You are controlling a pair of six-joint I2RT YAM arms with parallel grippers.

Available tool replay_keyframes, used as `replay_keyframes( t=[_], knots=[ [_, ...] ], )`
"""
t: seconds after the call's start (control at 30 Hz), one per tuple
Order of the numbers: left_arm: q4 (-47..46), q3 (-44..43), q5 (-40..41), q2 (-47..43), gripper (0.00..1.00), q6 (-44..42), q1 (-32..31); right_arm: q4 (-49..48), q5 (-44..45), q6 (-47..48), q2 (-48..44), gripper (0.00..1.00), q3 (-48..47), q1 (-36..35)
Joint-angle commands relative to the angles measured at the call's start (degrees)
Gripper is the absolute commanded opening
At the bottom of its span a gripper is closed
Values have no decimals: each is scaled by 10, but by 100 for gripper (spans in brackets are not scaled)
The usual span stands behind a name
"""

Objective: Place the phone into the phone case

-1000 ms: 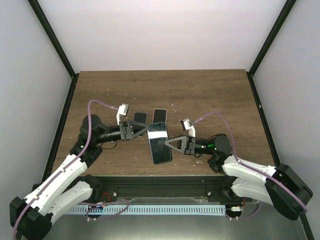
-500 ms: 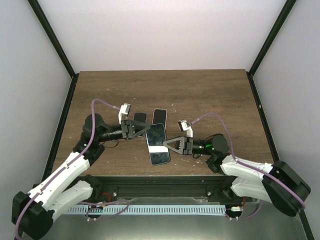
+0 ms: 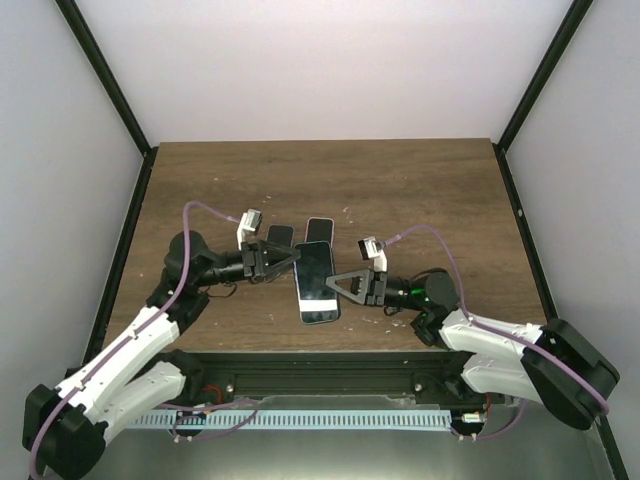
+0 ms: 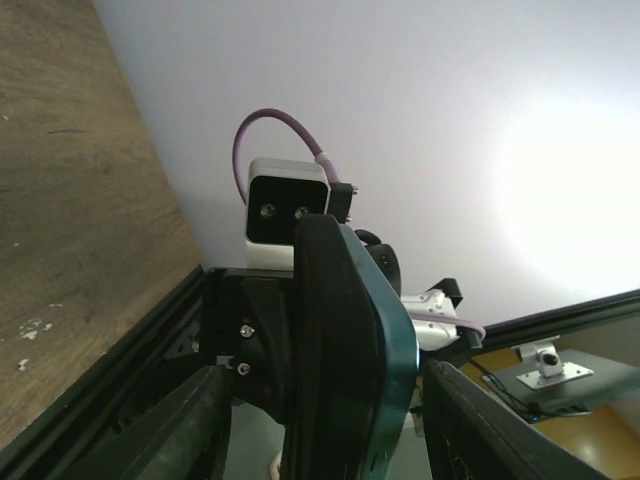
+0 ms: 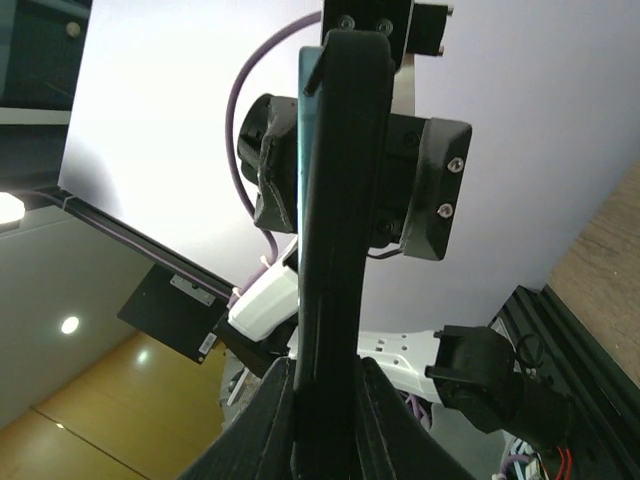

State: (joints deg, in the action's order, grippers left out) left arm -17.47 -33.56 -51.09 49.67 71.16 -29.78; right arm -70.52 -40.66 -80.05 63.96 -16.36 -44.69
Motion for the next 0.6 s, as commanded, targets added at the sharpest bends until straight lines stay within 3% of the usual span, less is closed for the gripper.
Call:
replay_keyframes(
  t=[0.0, 0.07, 0.2, 0.27, 0.43, 0.57],
  knots=[
    [-21, 10, 4, -18, 53, 14, -1, -70, 27, -2, -11, 9, -22, -4],
    [-42, 14, 3, -18, 46, 23, -1, -59, 21, 2, -7, 9, -30, -4],
    [-55, 12, -3, -14, 18, 25, -1, -55, 15, 4, -5, 10, -31, -4],
    [-44, 13, -4, -12, 9, 14, -1, -36, 13, 11, -8, 13, -33, -4],
    [-14, 6, -20, 4, 1, -23, 0, 15, 17, 32, -20, 23, -38, -4],
    [22, -7, -18, 5, 1, -53, 0, 43, 29, 34, -28, 24, -40, -4]
  ],
)
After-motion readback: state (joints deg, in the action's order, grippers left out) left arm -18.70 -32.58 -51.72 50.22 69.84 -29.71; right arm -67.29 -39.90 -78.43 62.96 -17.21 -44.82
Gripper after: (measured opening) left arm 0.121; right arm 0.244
